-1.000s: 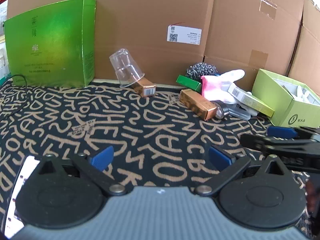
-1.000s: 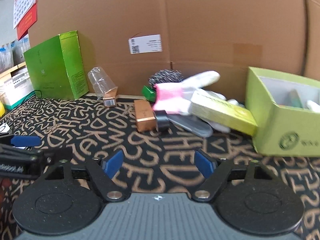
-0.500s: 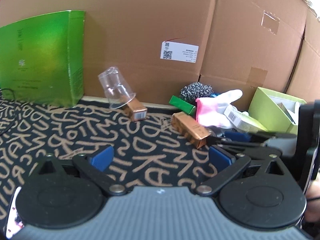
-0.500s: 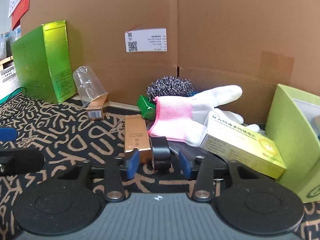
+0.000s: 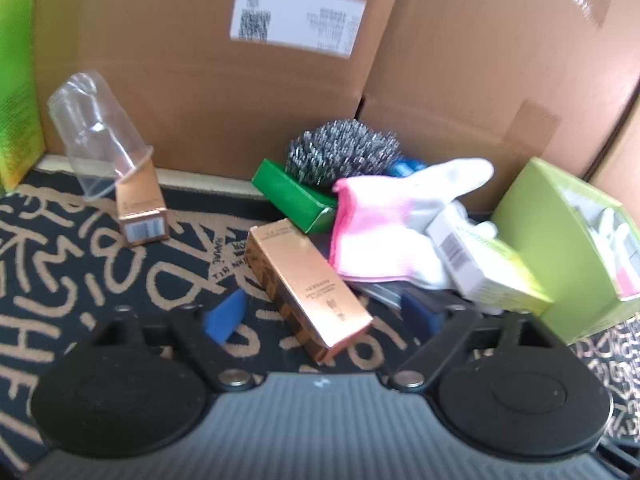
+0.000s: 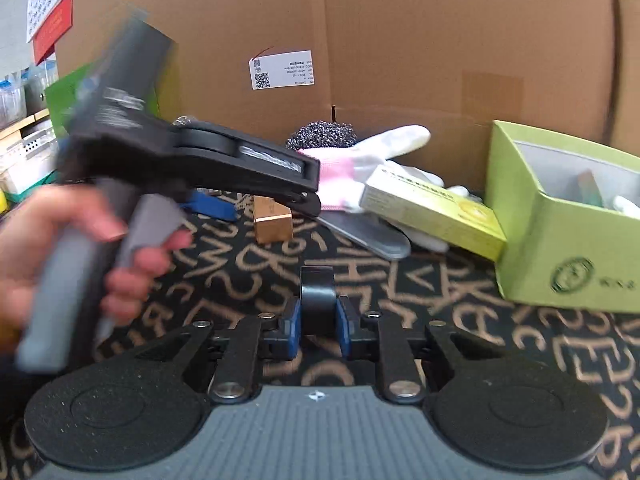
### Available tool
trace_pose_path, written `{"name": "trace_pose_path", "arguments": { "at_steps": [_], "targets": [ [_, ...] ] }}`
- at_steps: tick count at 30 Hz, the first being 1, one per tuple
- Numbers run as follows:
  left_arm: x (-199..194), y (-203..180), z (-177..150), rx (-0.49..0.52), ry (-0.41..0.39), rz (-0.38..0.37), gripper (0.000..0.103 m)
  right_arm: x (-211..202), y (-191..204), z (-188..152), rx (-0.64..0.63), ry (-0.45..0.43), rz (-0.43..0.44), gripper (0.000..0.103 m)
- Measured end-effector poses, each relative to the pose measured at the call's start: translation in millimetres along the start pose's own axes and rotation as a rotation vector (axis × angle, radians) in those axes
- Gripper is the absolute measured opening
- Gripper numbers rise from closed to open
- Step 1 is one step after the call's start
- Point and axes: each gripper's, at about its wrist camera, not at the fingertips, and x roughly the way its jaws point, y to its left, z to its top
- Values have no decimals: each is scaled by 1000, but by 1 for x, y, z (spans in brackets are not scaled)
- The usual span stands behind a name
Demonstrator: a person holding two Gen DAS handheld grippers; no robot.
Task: Organize objects
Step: 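Grasp the copper-coloured box with the left tool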
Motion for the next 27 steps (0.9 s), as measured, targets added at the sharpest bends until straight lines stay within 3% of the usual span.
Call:
{"name": "trace_pose_path", "arguments": {
  "at_steps": [1,7,14,17,19,21,23,25,27],
  "targets": [
    [0,-2,-1,24,-6,23,58,-4,-1,-2,3,3,3,22],
    [-26,4,-21,90,26,-45,38,-21,-3,-11,40,22,63,22],
    [-88,4,-78,233,95,-192,37,-40,-1,-28,41,47,84,22],
    [-102,-1,-89,245,84,-185,39,-44,2,-33,29,38,77,22],
    [-104,-8,-90,251,65,-175,51,-42,3,-33,22,42,74,22],
    [-103,-12,-90,248,57,-163,57,-40,4,-33,24,49,70,25],
    [-101,-14,-88,246,55,-161,56,-39,4,-33,22,47,69,29],
    [-96,-13,-85,239,68,-161,47,-39,5,-32,22,40,65,32],
    [-91,-11,-84,233,79,-157,45,-36,5,-31,22,36,64,33]
  ]
}}
